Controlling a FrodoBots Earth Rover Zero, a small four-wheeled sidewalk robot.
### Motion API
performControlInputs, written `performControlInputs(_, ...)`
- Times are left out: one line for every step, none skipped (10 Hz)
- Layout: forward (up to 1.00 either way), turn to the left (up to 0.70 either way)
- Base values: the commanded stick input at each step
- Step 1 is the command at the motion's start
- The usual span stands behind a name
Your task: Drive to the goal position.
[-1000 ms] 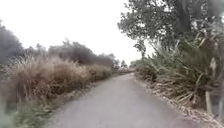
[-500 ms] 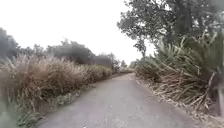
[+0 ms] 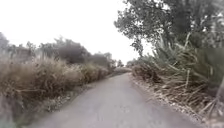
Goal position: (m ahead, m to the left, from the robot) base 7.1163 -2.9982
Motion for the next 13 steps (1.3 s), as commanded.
performControlInputs(0.7,0.0)
performControlInputs(0.7,0.0)
performControlInputs(0.7,0.0)
performControlInputs(0.7,0.0)
performControlInputs(0.7,0.0)
performControlInputs(0.7,0.0)
performControlInputs(0.7,0.0)
performControlInputs(0.7,0.0)
performControlInputs(0.7,0.0)
performControlInputs(0.7,0.0)
performControlInputs(0.7,0.0)
performControlInputs(0.7,0.0)
performControlInputs(0.7,0.0)
